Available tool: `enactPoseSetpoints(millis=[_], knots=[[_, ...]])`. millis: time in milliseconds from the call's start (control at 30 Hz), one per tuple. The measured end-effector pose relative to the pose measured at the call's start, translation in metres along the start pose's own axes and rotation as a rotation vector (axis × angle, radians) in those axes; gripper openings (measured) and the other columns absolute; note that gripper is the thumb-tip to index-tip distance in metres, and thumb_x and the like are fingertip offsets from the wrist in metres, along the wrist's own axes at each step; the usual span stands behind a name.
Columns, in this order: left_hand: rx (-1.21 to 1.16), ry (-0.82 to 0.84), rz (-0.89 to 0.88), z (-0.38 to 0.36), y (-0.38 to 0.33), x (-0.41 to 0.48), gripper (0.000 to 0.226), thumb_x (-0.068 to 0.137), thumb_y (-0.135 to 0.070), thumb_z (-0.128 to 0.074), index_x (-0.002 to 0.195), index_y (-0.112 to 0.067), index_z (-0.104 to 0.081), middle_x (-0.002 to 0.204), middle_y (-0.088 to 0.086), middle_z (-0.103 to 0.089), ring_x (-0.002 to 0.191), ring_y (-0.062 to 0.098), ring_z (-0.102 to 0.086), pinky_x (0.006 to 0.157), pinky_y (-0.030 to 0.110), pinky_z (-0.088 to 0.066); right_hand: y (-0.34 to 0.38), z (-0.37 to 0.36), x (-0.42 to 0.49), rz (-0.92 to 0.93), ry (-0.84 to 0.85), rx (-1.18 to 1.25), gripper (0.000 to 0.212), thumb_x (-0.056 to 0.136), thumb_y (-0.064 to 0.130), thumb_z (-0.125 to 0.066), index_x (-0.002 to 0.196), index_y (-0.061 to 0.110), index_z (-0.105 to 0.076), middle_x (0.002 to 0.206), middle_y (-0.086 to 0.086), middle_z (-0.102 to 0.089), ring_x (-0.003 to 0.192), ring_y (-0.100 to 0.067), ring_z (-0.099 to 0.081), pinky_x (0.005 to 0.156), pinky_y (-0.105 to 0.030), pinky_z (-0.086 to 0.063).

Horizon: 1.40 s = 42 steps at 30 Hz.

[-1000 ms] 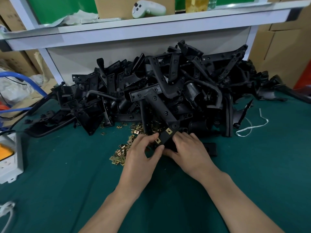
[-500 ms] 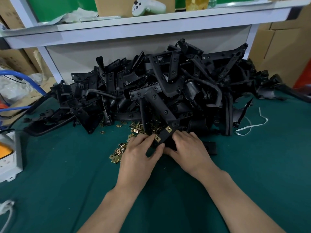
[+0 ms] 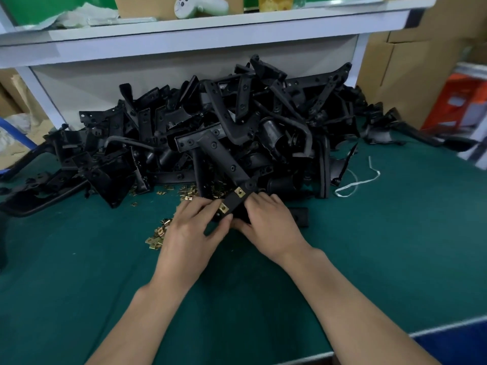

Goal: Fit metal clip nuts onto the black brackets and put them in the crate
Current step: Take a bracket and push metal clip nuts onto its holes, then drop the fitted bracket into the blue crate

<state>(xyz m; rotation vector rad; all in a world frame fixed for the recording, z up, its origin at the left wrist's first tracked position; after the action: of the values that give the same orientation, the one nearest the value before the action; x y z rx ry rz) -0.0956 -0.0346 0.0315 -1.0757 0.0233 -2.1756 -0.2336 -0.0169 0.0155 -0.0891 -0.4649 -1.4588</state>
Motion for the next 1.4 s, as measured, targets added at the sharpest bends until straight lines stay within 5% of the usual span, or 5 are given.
enactPoseSetpoints(millis=[500, 767, 900, 1167, 1400], knots=[[-0.608, 0.156, -0.002, -0.071, -0.223, 0.052, 0.031, 0.099, -0.042, -0.059, 0.129, -0.04, -0.051, 0.106, -0.003, -0.064, 0.082, 0.004, -0.058, 0.071, 0.012, -0.041, -0.109, 0.196, -0.152, -0.493, -0.247, -0.258, 0.033, 0.099, 0.044, -0.057, 0.094, 0.015, -0.041, 0.099, -0.009, -0.064, 0.093, -0.033, -0.061, 0.069, -0.038, -0.027], [-0.907, 0.463, -0.175, -0.144, -0.474, 0.009, 0.029, 0.096, -0.03, -0.065, 0.124, -0.022, -0.061, 0.102, -0.004, -0.069, 0.081, 0.009, -0.06, 0.072, 0.013, -0.037, -0.199, 0.295, -0.391, -1.325, -0.172, -0.213, 0.053, 0.098, 0.062, -0.049, 0.075, 0.013, -0.046, 0.111, -0.014, -0.062, 0.123, -0.038, -0.049, 0.101, -0.049, -0.035], [-0.905, 0.947, -0.097, -0.19, -0.555, -0.044, 0.07, 0.099, -0.038, -0.061, 0.158, -0.02, -0.027, 0.146, 0.008, -0.051, 0.122, 0.021, -0.058, 0.1, 0.038, -0.048, -0.207, 0.317, -0.496, -1.747, -0.315, -0.132, 0.083, 0.098, 0.055, -0.055, 0.147, -0.01, -0.033, 0.158, -0.034, -0.02, 0.149, -0.044, -0.016, 0.121, -0.055, -0.019], [-1.08, 0.879, -0.043, -0.195, -0.539, -0.035, 0.047, 0.103, -0.021, -0.055, 0.148, -0.016, -0.041, 0.132, 0.002, -0.055, 0.092, 0.007, -0.059, 0.059, 0.01, -0.046, -0.205, 0.297, -0.433, -1.448, -0.464, -0.23, 0.061, 0.106, 0.037, -0.042, 0.157, 0.012, -0.02, 0.161, -0.018, -0.024, 0.147, -0.037, -0.026, 0.117, -0.053, -0.025], [-1.15, 0.606, 0.088, -0.153, -0.395, 0.033, 0.042, 0.099, 0.006, -0.053, 0.131, -0.019, -0.05, 0.106, -0.011, -0.059, 0.083, -0.002, -0.058, 0.081, 0.018, -0.048, -0.175, 0.248, -0.274, -1.031, -0.469, -0.154, 0.051, 0.105, 0.023, -0.041, 0.155, 0.018, -0.029, 0.155, -0.011, -0.036, 0.137, -0.033, -0.039, 0.112, -0.045, -0.032]])
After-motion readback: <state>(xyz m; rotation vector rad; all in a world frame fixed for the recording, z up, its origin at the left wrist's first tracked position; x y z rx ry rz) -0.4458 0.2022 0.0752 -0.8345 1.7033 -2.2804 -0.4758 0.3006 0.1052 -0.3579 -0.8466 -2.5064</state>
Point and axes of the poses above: each hand's wrist, its own x-axis towards the middle knuckle, its own z-axis out of the back of the hand, y = z × x, the point moved 7 cm from there along x, towards the middle knuckle
